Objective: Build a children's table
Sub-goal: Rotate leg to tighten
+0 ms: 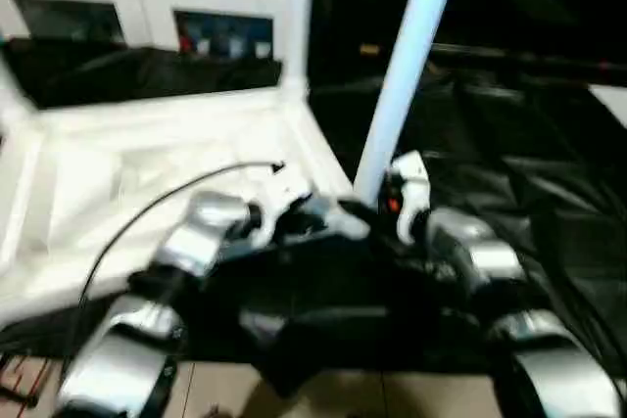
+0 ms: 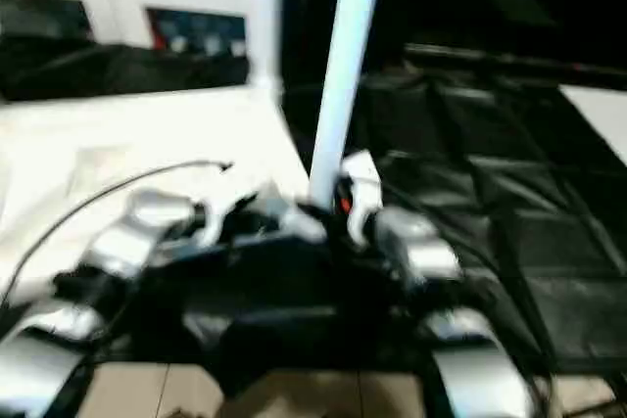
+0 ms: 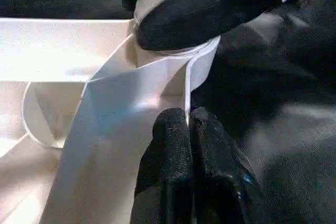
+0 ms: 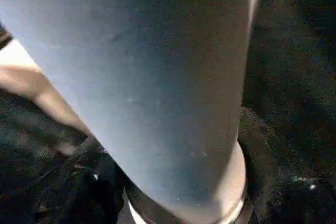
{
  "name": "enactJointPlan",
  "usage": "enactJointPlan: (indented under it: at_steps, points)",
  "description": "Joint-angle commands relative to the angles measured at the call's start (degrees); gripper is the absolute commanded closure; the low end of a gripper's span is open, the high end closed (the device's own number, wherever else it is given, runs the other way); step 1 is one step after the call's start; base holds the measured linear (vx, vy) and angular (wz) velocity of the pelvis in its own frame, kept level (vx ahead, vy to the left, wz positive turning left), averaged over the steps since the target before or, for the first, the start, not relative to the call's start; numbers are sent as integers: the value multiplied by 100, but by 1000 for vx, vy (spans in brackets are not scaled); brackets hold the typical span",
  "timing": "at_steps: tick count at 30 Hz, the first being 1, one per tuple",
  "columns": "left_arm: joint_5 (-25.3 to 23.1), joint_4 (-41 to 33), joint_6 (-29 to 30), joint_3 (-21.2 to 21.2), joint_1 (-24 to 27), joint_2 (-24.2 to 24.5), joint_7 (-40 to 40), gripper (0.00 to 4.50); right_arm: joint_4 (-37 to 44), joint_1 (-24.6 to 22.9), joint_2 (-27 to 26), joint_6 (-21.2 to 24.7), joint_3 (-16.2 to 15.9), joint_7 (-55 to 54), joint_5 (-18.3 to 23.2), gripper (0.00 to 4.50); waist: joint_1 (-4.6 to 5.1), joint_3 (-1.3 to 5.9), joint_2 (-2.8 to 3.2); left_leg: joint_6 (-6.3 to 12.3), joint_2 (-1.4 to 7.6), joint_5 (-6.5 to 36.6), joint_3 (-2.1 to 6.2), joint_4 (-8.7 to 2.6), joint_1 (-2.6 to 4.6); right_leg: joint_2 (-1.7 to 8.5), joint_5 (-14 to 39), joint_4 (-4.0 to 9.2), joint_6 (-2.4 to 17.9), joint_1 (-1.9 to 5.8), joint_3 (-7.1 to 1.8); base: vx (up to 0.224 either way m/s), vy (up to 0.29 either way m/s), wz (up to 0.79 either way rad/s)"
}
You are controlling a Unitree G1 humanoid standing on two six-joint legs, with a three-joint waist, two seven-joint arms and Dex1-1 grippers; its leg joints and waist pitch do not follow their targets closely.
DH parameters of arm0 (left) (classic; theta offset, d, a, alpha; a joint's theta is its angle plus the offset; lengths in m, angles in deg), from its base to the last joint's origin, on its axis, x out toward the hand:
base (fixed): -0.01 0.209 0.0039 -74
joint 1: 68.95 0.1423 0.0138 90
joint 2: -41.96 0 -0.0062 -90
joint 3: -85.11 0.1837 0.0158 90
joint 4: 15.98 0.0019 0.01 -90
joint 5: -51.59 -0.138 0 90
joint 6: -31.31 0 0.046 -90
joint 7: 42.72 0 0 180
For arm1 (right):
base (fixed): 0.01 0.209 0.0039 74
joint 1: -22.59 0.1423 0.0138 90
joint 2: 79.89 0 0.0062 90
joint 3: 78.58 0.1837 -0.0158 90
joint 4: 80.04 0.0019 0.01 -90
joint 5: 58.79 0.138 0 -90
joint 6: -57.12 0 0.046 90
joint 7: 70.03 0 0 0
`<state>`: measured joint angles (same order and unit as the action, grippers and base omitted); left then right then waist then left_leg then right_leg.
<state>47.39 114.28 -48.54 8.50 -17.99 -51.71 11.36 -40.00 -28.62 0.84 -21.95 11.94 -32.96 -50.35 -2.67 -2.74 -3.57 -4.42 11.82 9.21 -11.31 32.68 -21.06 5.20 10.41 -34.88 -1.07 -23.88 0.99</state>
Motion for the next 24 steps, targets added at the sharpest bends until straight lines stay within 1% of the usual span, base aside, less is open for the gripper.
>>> enactJointPlan:
  at_steps: [1, 2, 3, 4, 5, 6, 7, 8, 9, 10, 11, 13, 14, 15, 16, 17, 18, 19, 21, 22, 23, 24]
  points:
    - [81, -10, -24, 94, -285, -454, -290, 450, -593, 21, -337, 234, -192, -732, -325, 185, 10, 317, 22, -192, 76, 2219, 90, -393, 86, 203, 2631, 565, 808, 141, -86, 0, 0, 0]
    - [55, 66, -24, 77, -343, -554, -445, 450, -726, 111, -452, 164, -93, -980, -284, 185, 19, 320, 42, -182, 73, 2237, 84, -388, 98, 195, 2546, 569, 844, 124, -88, 0, 0, 0]
    - [42, 122, -23, 60, -387, -630, -553, 450, -807, 174, -535, 95, -49, -1114, -267, 185, 20, 326, 41, -168, 74, 2215, 86, -389, 92, 190, 2423, 558, 869, 140, -86, 0, 0, 0]
    - [35, 174, -66, 63, -430, -726, -613, 450, -884, 245, -646, -97, -61, -1135, -287, 185, 23, 326, 39, -152, 75, 2196, 78, -388, 81, 189, 2348, 554, 888, 141, -90, 0, 0, 0]
    - [50, 188, -100, 68, -442, -758, -584, 450, -909, 288, -695, -183, -55, -1007, -260, 150, 27, 340, 41, -113, 75, 2141, 75, -386, 67, 183, 2128, 534, 949, 162, -86, 0, 0, 0]
    - [55, 199, -116, 62, -447, -771, -570, 450, -933, 319, -718, -204, -30, -929, -217, 130, 20, 342, 46, -91, 79, 2106, 73, -386, 65, 181, 2019, 524, 978, 170, -88, 0, 0, 0]
    - [56, 207, -123, 57, -450, -778, -566, 450, -948, 336, -729, -211, -15, -896, -193, 116, 18, 341, 44, -45, 82, 2022, 62, -384, 53, 175, 1796, 507, 1044, 179, -93, 0, 0, 0]
    - [70, 172, -148, 64, -423, -752, -485, 450, -886, 342, -716, -180, 38, -693, -89, 113, 16, 344, 43, -29, 81, 1979, 59, -382, 50, 170, 1714, 497, 1071, 189, -91, 0, 0, 0]
    - [77, 155, -160, 68, -409, -738, -447, 450, -854, 342, -706, -165, 61, -605, -43, 107, 8, 358, 44, 16, 82, 1868, 52, -373, 47, 172, 1491, 471, 1131, 207, -96, 0, 0, 0]
    - [92, 117, -192, 80, -378, -698, -352, 450, -794, 343, -668, -141, 75, -434, 16, 94, 6, 355, 47, 50, 79, 1844, 48, -375, 43, 171, 1441, 471, 1152, 217, -93, 0, 0, 0]
    - [150, 24, -260, 112, -301, -602, -117, 450, -651, 289, -536, -213, -75, -31, -46, 81, 0, 358, 40, 103, 83, 1797, 45, -367, 40, 171, 1346, 462, 1205, 232, -89, 0, 0, 0]
    - [194, -44, -302, 133, -244, -529, 45, 450, -542, 226, -416, -256, -201, 261, -113, 72, -8, 360, 45, 140, 88, 1739, 43, -362, 34, 175, 1258, 452, 1237, 237, -89, 0, 0, 0]
    - [229, -107, -352, 140, -188, -463, 185, 450, -453, 159, -287, -263, -313, 553, -159, 60, -14, 363, 45, 171, 92, 1666, 47, -362, 21, 181, 1141, 437, 1264, 261, -87, 0, 0, 0]
    - [233, -112, -356, 140, -183, -457, 197, 450, -446, 153, -275, -264, -323, 580, -163, 60, -15, 365, 43, 189, 92, 1609, 42, -357, 17, 179, 1061, 430, 1280, 262, -89, 0, 0, 0]
    - [255, -145, -390, 137, -150, -417, 286, 450, -377, 101, -185, -265, -401, 803, -184, 60, -18, 374, 44, 216, 94, 1524, 33, -345, 26, 176, 885, 408, 1341, 261, -93, 0, 0, 0]
    - [354, -292, -439, 134, -53, -265, 657, 450, -101, -100, 115, -309, -569, 1463, -187, 60, -53, 389, 34, 303, 97, 1371, 28, -323, 37, 169, 576, 381, 1442, 296, -83, 0, 0, 0]
    - [375, -326, -437, 136, -34, -237, 726, 450, -49, -137, 166, -315, -589, 1562, -181, 60, -53, 389, 34, 303, 97, 1371, 28, -323, 37, 169, 576, 381, 1442, 296, -83, 0, 0, 0]
    - [417, -422, -407, 140, 14, -159, 907, 450, 88, -232, 303, -334, -610, 1834, -167, 60, -75, 389, 32, 461, 102, 1139, 12, -303, 25, 165, 142, 335, 1553, 308, -88, 0, 0, 0]
    - [429, -467, -395, 149, 36, -94, 1016, 450, 204, -301, 415, -319, -630, 2061, -127, 60, -98, 380, 41, 493, 109, 1127, 0, -303, 40, 162, 159, 330, 1624, 297, -80, 0, 0, 0]
    - [427, -509, -405, 168, 65, 1, 1167, 450, 396, -409, 569, -268, -667, 2422, -50, 60, -113, 370, 47, 480, 114, 1169, -3, -309, 43, 162, 238, 346, 1620, 295, -78, 0, 0, 0]
    - [410, -516, -412, 179, 75, 51, 1231, 450, 495, -462, 646, -211, -690, 2613, -10, 60, -142, 359, 53, 451, 132, 1273, -12, -313, 58, 159, 407, 354, 1609, 289, -75, 0, 0, 0]
    - [395, -536, -411, 183, 90, 83, 1275, 450, 579, -506, 699, -163, -710, 2738, 17, 60, -155, 350, 69, 391, 146, 1405, -3, -333, 63, 157, 602, 366, 1584, 288, -70, 0, 0, 0]
